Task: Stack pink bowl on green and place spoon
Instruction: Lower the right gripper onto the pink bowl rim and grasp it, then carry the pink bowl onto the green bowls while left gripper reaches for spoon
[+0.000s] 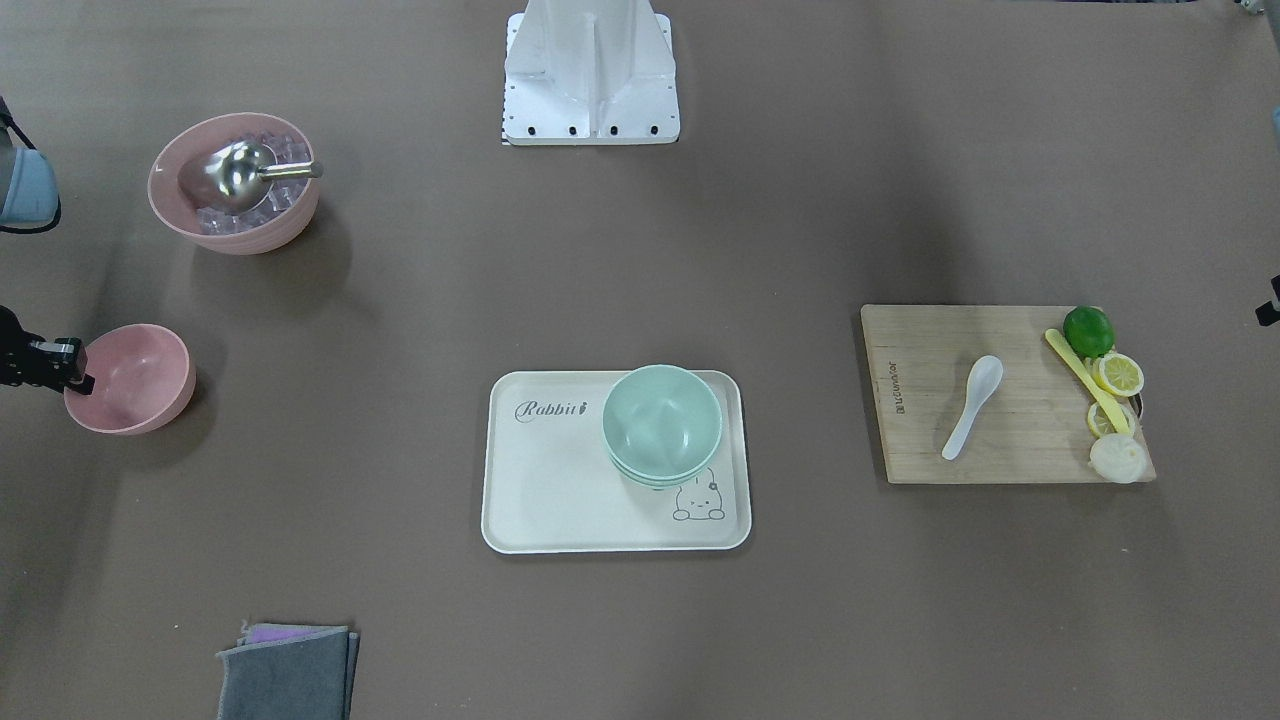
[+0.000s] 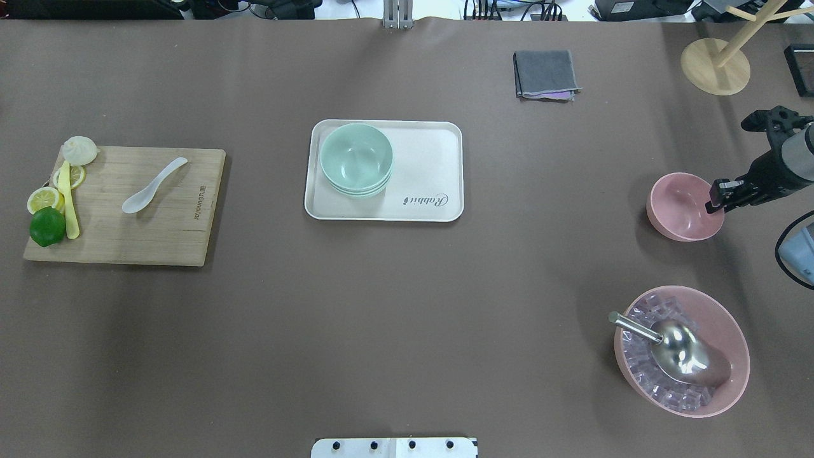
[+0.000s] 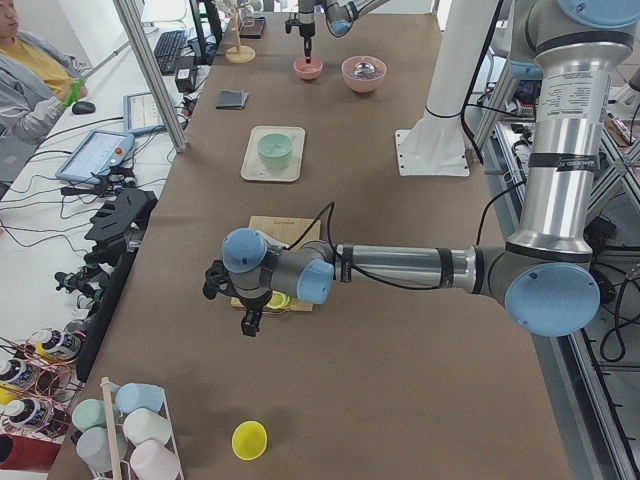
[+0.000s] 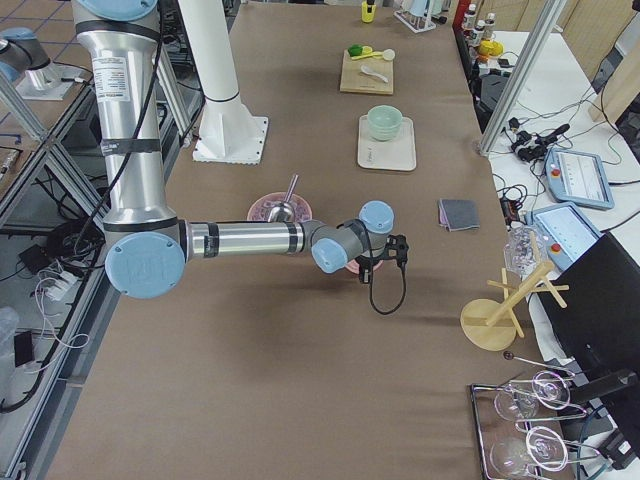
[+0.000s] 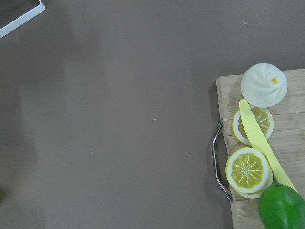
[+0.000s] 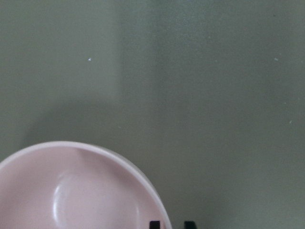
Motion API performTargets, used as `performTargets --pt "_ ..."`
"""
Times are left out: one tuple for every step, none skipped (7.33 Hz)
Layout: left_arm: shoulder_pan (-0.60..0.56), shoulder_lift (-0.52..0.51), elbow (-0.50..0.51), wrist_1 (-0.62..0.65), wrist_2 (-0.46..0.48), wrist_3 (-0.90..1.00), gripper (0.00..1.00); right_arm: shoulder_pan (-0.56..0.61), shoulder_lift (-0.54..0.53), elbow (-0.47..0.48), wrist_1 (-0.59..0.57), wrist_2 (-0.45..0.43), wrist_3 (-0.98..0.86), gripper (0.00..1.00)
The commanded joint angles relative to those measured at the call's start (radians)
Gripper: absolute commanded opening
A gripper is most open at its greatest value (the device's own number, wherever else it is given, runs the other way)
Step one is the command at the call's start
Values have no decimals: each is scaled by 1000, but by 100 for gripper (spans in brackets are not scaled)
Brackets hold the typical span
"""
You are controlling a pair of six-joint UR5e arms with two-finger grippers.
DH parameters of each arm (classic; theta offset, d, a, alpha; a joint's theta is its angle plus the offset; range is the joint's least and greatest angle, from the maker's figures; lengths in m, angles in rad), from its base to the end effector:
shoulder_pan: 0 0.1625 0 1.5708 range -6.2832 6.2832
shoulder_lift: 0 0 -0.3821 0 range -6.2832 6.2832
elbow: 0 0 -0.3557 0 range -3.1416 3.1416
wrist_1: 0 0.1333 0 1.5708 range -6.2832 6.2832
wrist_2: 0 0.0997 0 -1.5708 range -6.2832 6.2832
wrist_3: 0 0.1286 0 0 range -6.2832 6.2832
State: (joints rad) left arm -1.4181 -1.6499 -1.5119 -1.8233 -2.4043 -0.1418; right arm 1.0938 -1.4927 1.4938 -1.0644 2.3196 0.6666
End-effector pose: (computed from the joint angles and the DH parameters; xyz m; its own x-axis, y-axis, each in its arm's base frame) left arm 0.0392 -0.5050 0.5926 0.6485 0.1618 -0.7438 -0.0554 0.9846 0.1659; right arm -0.1974 -0.4816 0.5769 0.6402 -0.0152 0.7681 0.0069 0.9999 0.0141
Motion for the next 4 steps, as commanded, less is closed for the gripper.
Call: performTargets --pt "106 -50 -4 -104 11 -158 98 -3 119 34 -15 29 139 0" --pt "154 -59 9 -196 14 -189 98 -21 168 73 -47 26 222 0" --pt "180 -97 4 -203 28 -231 97 -31 237 129 -149 18 241 0" --pt "244 -140 -4 -205 90 -264 91 -46 326 199 -324 9 267 0"
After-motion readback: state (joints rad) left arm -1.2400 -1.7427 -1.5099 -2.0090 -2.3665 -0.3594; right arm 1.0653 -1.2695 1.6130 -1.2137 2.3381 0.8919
